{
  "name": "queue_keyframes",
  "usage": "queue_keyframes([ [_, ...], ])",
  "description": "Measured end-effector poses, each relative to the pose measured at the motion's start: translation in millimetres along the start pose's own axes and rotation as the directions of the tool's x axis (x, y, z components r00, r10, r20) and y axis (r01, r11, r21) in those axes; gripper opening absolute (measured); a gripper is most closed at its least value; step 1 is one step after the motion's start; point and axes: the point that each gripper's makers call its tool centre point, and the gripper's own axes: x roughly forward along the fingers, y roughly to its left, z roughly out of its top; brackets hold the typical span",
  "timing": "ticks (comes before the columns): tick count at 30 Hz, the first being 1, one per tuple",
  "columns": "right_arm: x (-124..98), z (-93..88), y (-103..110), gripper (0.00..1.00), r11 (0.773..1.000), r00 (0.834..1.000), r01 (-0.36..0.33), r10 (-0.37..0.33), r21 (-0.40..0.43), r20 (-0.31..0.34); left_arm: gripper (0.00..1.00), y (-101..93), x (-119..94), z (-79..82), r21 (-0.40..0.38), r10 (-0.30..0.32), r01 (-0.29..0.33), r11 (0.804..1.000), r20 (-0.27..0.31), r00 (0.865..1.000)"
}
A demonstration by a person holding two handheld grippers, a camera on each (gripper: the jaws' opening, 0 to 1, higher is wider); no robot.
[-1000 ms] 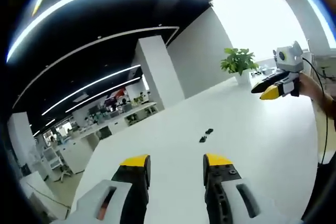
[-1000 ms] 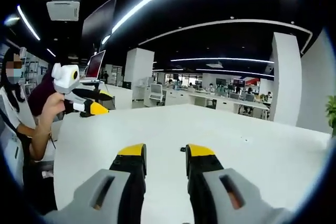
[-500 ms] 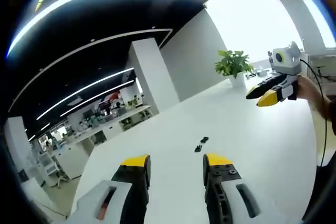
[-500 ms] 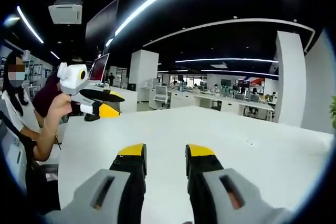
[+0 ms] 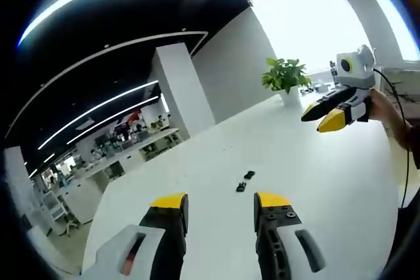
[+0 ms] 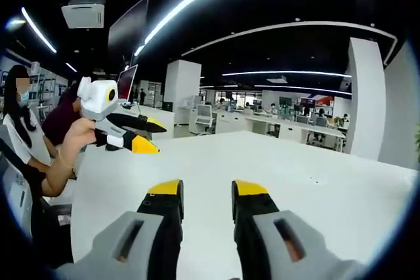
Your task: Snap the two parts of the plastic buckle together until the buckle closes and remains connected.
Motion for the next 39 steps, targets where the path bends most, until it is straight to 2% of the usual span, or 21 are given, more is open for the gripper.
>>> queue_keyframes([
  [5, 7.1, -3.4, -2.7, 0.29, 1.0, 1.0, -0.006, 0.006, 0.002, -0.017, 0.4, 0.8, 13.5, -3.4, -0.026, -0.024, 0.024, 0.999, -0.013, 1.0],
  [11, 16.1, -6.6, -6.7, 0.29, 0.999, 0.999, -0.033, 0.034, 0.043, -0.023, 0.39, -1.8, 34.5, -5.1, -0.029, -0.064, 0.064, 0.998, -0.01, 0.998],
  [18, 24.3, -10.4, -12.6, 0.27, 0.998, 0.998, -0.037, 0.039, 0.047, -0.041, 0.38, -7.6, 49.0, 3.1, -0.048, -0.101, 0.103, 0.994, 0.031, 0.994],
  [22, 28.3, -8.8, -16.2, 0.27, 0.998, 0.998, -0.036, 0.039, 0.05, -0.043, 0.38, -9.0, 57.0, 6.4, -0.051, -0.112, 0.114, 0.992, 0.032, 0.993],
  [28, 35.3, -5.3, -21.5, 0.27, 0.997, 0.998, -0.044, 0.046, 0.06, -0.046, 0.37, -7.8, 65.3, 18.6, -0.069, -0.119, 0.124, 0.99, 0.08, 0.99],
  [39, 47.5, 6.9, -39.7, 0.27, 0.997, 0.999, -0.035, 0.037, 0.066, -0.03, 0.37, 0.3, 86.8, 24.5, -0.111, -0.138, 0.149, 0.983, 0.1, 0.985],
])
